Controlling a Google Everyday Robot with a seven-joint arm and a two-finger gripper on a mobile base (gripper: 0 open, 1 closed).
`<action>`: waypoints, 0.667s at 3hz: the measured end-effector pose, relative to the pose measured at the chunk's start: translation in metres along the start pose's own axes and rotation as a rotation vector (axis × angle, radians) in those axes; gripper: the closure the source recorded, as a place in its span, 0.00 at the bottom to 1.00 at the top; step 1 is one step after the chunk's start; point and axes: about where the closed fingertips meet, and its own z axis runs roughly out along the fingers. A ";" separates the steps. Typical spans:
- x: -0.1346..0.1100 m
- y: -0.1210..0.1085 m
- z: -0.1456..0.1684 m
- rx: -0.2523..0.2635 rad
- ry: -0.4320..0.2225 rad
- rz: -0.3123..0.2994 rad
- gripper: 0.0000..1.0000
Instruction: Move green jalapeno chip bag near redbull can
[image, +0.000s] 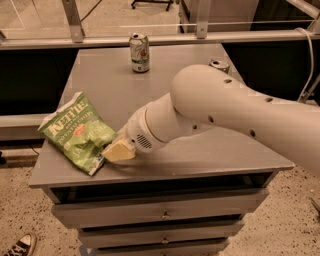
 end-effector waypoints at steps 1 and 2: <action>-0.005 -0.001 -0.023 0.046 -0.002 -0.016 0.93; 0.008 -0.008 -0.084 0.146 0.037 -0.003 1.00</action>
Offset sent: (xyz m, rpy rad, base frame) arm -0.0198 -0.0952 0.0680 -0.1057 -0.1023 -0.1404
